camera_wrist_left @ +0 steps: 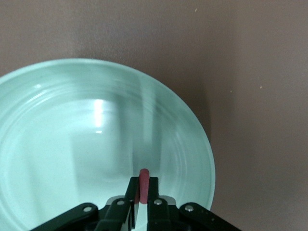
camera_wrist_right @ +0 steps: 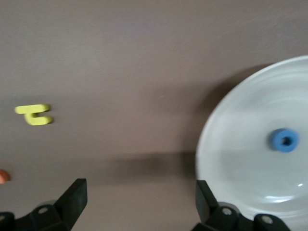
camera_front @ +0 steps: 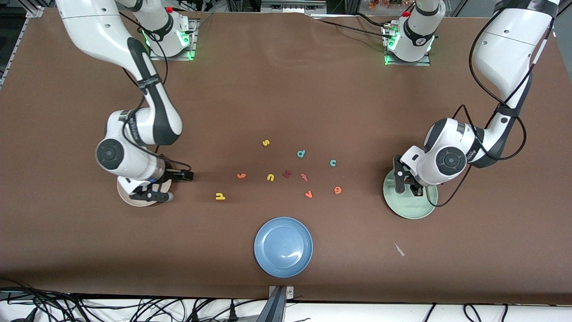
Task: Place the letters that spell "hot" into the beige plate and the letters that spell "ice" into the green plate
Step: 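Move both grippers back to the orange f and teal c letters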
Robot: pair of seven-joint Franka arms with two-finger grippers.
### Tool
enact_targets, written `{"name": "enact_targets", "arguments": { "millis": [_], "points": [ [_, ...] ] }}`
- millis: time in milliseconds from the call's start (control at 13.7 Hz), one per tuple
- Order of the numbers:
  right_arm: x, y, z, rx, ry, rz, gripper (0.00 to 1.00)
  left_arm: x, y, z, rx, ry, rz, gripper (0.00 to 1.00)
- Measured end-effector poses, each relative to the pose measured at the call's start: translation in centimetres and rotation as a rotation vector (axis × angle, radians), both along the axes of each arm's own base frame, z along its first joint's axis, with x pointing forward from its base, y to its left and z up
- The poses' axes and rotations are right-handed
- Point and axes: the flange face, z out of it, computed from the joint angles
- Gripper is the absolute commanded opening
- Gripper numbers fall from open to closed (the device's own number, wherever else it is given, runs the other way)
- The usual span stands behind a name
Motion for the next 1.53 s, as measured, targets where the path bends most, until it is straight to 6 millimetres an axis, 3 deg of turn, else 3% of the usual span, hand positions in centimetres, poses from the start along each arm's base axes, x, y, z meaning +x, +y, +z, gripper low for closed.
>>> {"name": "enact_targets", "arguments": {
  "millis": [219,438,876,1241,1533],
  "points": [
    [-0.9,4.6,0.5,-0.007,-0.007,-0.121,1.0,0.2,-1.0,0.9,-0.008,-0.012,-0.026,1.0],
    [-1.9,9.9,1.1,-0.015,-0.014,-0.272,1.0,0.4,-1.5,3.1,0.01,0.003,-0.028,1.0],
    [-2.0,18.1,-2.2,-0.051,-0.013,-0.684,1.0,0.2,-4.1,8.6,-0.005,0.059,0.162,1.0],
    [-1.1,19.5,-4.1,-0.068,-0.024,-0.824,1.0,-1.3,-10.3,9.8,0.023,0.031,0.455,1.0],
    [-1.3,19.7,-4.8,-0.081,-0.016,-0.867,0.95,-4.5,-18.4,9.2,0.086,0.002,0.744,1.0]
  ]
}}
